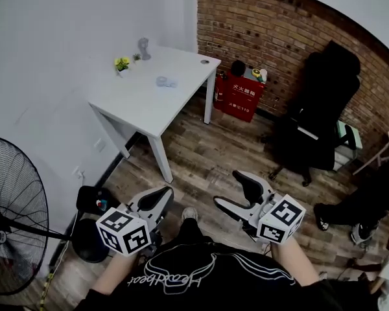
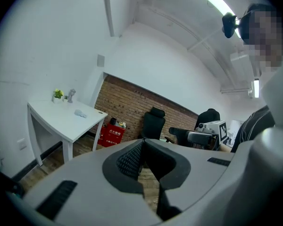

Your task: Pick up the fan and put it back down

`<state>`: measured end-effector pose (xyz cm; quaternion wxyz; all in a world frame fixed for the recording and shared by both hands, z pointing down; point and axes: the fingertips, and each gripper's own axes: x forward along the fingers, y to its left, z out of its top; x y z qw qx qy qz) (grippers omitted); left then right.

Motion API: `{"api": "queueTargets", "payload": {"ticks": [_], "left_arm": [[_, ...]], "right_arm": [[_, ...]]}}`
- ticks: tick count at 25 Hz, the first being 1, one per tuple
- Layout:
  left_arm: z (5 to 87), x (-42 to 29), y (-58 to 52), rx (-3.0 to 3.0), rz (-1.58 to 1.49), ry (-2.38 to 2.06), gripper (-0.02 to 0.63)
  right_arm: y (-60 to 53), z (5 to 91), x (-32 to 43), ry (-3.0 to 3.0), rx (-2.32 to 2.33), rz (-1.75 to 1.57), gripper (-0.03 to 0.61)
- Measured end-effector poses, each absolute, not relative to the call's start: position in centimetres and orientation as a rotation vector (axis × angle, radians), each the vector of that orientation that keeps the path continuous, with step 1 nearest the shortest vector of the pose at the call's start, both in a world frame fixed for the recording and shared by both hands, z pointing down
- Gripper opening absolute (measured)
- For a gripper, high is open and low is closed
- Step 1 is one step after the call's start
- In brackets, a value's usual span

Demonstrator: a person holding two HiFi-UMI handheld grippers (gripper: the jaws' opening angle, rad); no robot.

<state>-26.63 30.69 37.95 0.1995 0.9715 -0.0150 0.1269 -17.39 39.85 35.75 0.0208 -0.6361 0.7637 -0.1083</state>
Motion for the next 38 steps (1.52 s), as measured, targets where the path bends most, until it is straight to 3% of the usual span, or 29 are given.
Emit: {"api": "queueTargets", "payload": {"ticks": [12,25,38], "left_arm": [[41.5,-18.2,22.3,2.661,0.397,-0.010,0.035],[42.5,-4.8,0.0,2.560,0.376,-0.109,0.035],[44.6,-0.4,-11.4,2.509,0.388,-0.243,0.035]], "right_arm": [[31.8,39.6,-9.1,2.325,-2.023,-0.431,0.373],[10.3,40.9,4.7,2.432,-2.012,-0.570,0.393],[-3.6,43.5,10.8,2.532,-1.968,-0.620,0.387]]}}
